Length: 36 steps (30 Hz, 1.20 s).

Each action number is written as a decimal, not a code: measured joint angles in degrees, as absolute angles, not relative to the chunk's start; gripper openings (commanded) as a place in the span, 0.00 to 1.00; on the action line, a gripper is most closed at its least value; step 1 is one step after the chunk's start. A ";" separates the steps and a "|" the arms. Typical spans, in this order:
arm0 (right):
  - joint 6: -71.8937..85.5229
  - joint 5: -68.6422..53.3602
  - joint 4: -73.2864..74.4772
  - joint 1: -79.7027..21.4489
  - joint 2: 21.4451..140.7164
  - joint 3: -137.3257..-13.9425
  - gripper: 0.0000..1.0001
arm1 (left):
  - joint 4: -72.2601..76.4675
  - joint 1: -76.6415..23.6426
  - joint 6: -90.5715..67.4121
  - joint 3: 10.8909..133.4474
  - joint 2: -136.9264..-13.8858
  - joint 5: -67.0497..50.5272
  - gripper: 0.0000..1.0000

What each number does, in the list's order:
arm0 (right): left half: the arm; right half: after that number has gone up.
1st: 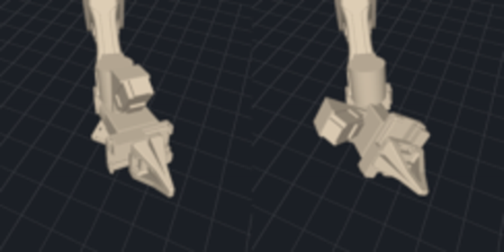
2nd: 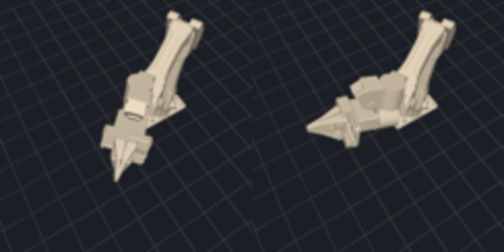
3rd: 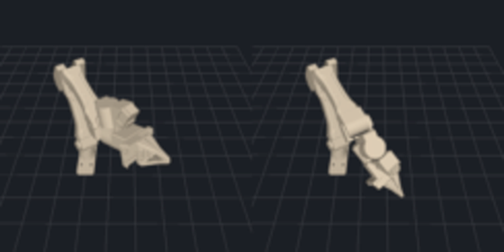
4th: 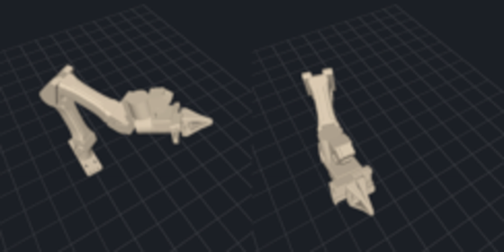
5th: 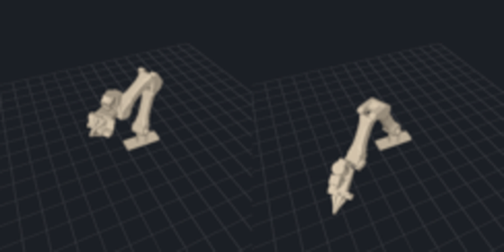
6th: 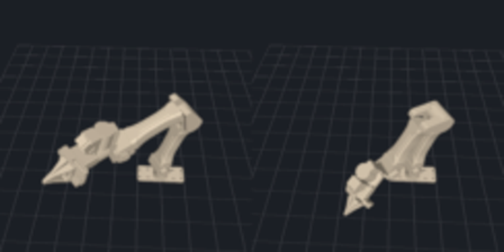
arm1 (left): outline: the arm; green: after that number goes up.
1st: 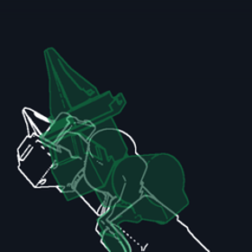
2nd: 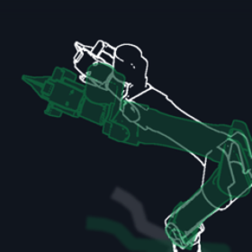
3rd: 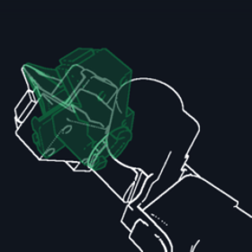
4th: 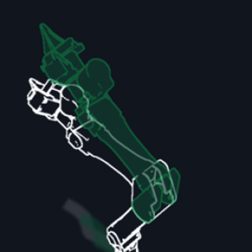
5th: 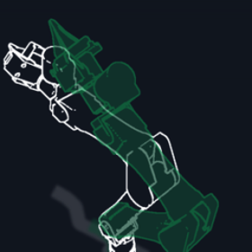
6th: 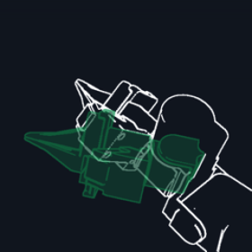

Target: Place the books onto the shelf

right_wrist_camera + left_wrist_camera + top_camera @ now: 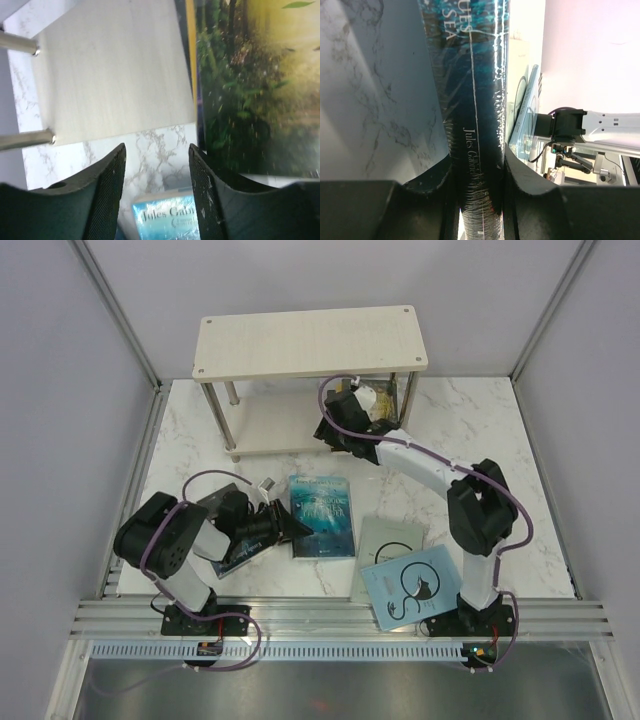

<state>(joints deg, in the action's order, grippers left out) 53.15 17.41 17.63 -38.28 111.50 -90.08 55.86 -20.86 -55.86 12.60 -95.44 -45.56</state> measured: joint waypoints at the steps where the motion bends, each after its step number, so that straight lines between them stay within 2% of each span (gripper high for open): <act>1: 52.73 17.47 17.56 -38.96 109.47 -88.79 0.61 | 54.63 -20.67 -55.66 12.47 -94.43 -45.52 0.02; 6: 52.21 17.78 16.73 -42.11 97.51 -81.58 0.62 | 46.63 -18.55 -54.00 11.70 -87.59 -45.58 0.02; 15: 52.38 15.18 10.46 -47.77 79.13 -63.77 0.62 | 28.45 -13.19 -49.74 9.89 -66.37 -40.32 0.02; 20: 53.30 12.23 6.96 -48.27 76.47 -53.15 0.61 | 19.53 -13.19 -49.45 11.09 -58.11 -37.52 0.02; 27: 54.63 8.54 5.76 -48.27 75.02 -45.80 0.61 | 5.39 -12.58 -48.47 22.11 -53.78 -35.81 0.02; 36: 58.89 0.89 -5.61 -48.27 68.86 -39.16 0.61 | 2.42 -7.44 -50.17 30.06 -52.27 -38.20 0.02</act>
